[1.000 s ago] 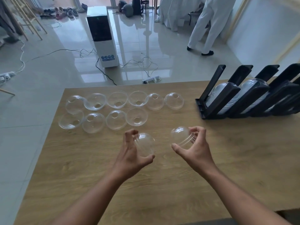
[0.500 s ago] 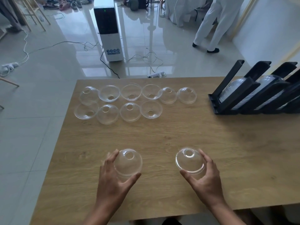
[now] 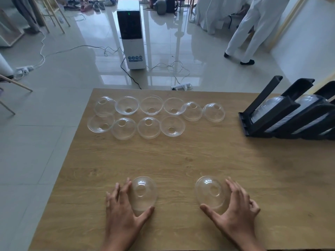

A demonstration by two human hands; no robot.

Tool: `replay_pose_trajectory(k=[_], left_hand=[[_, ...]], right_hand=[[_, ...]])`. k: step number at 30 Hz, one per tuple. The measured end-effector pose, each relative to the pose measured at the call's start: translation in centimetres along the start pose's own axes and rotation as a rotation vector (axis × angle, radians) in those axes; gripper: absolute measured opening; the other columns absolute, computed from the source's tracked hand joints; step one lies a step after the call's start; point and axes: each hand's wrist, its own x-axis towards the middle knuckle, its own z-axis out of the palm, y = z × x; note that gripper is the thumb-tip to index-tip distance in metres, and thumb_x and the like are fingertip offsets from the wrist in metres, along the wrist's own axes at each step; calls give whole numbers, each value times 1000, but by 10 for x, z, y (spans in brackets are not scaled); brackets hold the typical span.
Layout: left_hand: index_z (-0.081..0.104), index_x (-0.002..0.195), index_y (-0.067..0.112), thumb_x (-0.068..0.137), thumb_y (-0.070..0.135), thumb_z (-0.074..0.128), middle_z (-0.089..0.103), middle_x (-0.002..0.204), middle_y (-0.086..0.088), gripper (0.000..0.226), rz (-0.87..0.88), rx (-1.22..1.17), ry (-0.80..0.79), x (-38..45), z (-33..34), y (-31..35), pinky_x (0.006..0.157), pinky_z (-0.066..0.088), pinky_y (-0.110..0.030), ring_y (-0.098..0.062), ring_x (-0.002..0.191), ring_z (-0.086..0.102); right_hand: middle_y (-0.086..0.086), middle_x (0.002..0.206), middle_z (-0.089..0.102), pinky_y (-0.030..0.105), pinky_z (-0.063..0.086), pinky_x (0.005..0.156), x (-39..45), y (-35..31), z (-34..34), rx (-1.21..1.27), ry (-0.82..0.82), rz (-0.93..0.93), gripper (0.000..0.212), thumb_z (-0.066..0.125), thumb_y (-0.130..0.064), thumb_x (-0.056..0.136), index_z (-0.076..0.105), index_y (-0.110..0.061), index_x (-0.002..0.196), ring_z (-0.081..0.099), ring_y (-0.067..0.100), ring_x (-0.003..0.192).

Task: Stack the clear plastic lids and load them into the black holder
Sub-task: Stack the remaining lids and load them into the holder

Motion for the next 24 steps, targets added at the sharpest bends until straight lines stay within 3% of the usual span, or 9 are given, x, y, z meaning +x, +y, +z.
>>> replay_pose_trajectory(k=[4, 7, 12, 16, 21, 24], left_hand=[[41, 151, 19, 48, 83, 63, 49, 152, -6, 123, -28, -1, -46, 2, 1, 1, 123, 15, -55, -30, 147, 32], [37, 153, 20, 46, 85, 63, 47, 153, -3, 128, -45, -2, -54, 2, 1, 3, 125, 7, -47, -28, 149, 30], [27, 157, 27, 46, 90, 66, 44, 155, -2, 134, -52, -13, -75, 1, -4, 4, 126, 0, -39, -22, 151, 24], [22, 157, 32, 42, 96, 64, 41, 157, -3, 138, -87, -51, -99, 2, -12, 6, 125, -5, -32, -17, 152, 21], [27, 152, 36, 40, 102, 56, 44, 152, 5, 134, -170, -139, -98, 6, -23, 15, 126, 13, -44, -19, 147, 25], [23, 151, 39, 51, 103, 50, 45, 148, 12, 122, -180, -171, -125, 15, -34, 23, 120, 27, -46, -10, 139, 33]], right_hand=[[1, 144, 56, 48, 31, 100, 50, -30, -14, 68, 50, -61, 108, 52, -94, 66, 47, -21, 145, 51, 25, 129], [-3, 148, 51, 47, 30, 102, 112, -77, -20, 69, -29, -184, 107, 55, -90, 66, 42, -25, 149, 47, 22, 132], [-5, 167, 23, 51, 22, 108, 214, -156, -10, -273, -267, -608, 124, 63, -91, 61, 15, -35, 159, 22, 24, 148], [-6, 166, 25, 56, 15, 111, 261, -191, 0, -548, -419, -837, 138, 67, -94, 52, 10, -33, 161, 21, 28, 148], [-8, 149, 45, 55, 18, 106, 275, -207, 8, -750, -441, -1011, 137, 63, -98, 47, 27, -27, 159, 36, 27, 133], [-7, 146, 50, 56, 20, 108, 276, -210, 6, -747, -435, -1044, 126, 63, -95, 54, 35, -25, 155, 39, 27, 133]])
